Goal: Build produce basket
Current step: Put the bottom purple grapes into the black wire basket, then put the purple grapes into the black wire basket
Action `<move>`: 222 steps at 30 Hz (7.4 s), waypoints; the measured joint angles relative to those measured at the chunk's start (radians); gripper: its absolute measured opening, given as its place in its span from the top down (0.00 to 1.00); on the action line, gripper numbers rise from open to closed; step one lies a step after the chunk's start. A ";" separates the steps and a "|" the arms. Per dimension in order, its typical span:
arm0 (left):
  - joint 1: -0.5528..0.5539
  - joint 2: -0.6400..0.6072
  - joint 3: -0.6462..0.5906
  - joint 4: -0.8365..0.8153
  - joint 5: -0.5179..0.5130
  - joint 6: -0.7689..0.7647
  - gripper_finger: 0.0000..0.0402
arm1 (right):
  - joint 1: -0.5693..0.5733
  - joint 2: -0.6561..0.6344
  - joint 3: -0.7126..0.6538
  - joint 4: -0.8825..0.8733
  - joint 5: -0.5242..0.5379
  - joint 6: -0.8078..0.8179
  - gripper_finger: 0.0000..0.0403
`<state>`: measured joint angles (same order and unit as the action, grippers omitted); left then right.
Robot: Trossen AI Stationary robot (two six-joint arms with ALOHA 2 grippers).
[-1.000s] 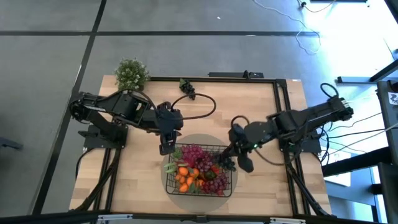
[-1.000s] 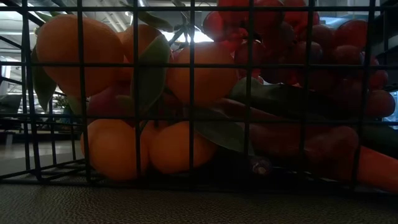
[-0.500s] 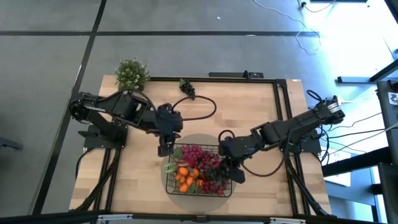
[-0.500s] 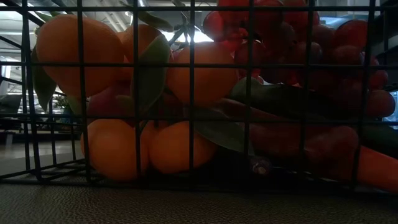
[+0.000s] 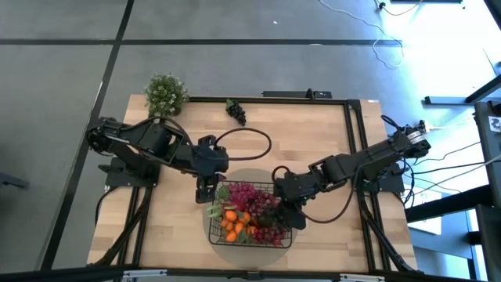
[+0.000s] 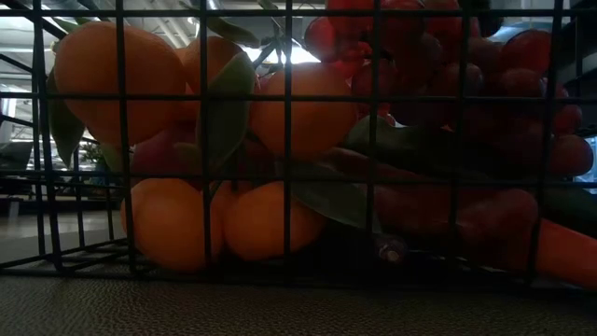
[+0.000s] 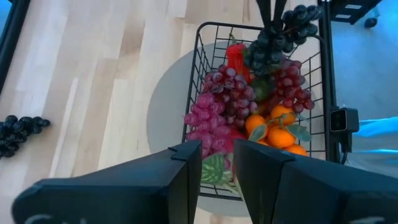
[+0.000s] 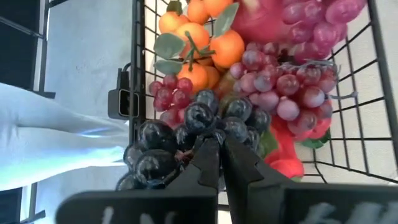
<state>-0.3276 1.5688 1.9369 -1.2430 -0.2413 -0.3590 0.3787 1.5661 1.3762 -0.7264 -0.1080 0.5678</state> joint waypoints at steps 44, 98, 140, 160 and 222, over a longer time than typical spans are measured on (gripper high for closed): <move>0.000 0.000 0.000 -0.005 -0.004 0.004 0.80 | -0.037 0.003 0.000 -0.012 0.009 0.003 0.75; 0.755 0.370 0.000 -0.074 0.185 -0.310 0.80 | -0.325 -0.418 0.000 -0.177 0.283 -0.486 0.75; 0.885 0.611 0.000 0.182 0.035 -0.206 0.80 | -0.337 -0.418 0.000 -0.185 0.282 -0.496 0.75; 0.904 0.645 0.000 0.179 0.039 -0.212 0.80 | -0.337 -0.418 0.000 -0.185 0.283 -0.498 0.75; 0.839 0.689 0.063 0.212 0.022 0.010 1.00 | -0.337 -0.417 0.000 -0.184 0.281 -0.497 0.75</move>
<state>0.5110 2.2578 1.9999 -1.0312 -0.2198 -0.3492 0.0418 1.1488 1.3766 -0.9108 0.1730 0.0708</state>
